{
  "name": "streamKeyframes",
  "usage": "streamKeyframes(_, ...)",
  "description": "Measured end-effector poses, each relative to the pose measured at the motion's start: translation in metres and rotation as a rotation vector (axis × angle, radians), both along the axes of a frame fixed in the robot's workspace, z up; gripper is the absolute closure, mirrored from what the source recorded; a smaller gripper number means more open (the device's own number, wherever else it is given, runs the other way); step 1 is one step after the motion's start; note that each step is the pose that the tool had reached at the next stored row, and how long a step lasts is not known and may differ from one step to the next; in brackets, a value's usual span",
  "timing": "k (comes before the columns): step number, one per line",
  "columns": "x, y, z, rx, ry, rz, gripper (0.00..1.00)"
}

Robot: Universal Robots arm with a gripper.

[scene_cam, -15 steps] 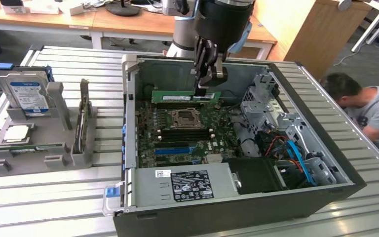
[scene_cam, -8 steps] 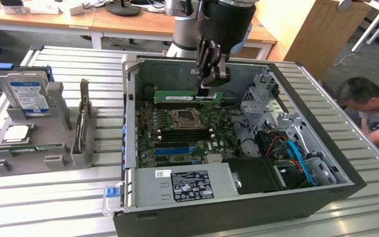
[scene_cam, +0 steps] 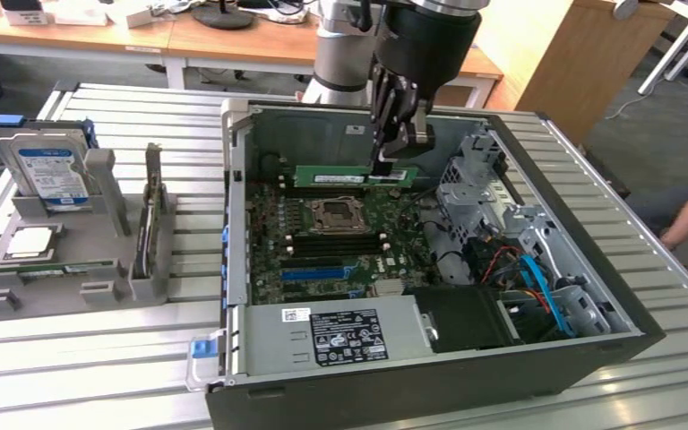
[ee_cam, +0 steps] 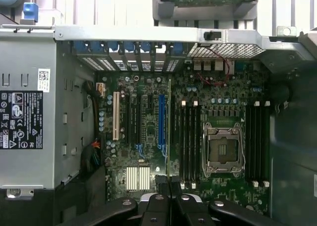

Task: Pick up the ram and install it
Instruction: 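Pick up the ram and move it above insertion slot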

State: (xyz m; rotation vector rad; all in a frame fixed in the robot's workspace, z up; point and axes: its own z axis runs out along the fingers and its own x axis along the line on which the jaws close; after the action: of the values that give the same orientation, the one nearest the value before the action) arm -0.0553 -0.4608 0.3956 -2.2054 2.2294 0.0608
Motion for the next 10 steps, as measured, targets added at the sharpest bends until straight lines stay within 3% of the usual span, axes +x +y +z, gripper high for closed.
streamKeyframes(5,0.0002,0.0004,-0.0001,0.0000,0.0000,0.000,0.88)
streamKeyframes(10,0.0001,0.0081,-0.0006,0.0001,-0.0001,0.000,0.88)
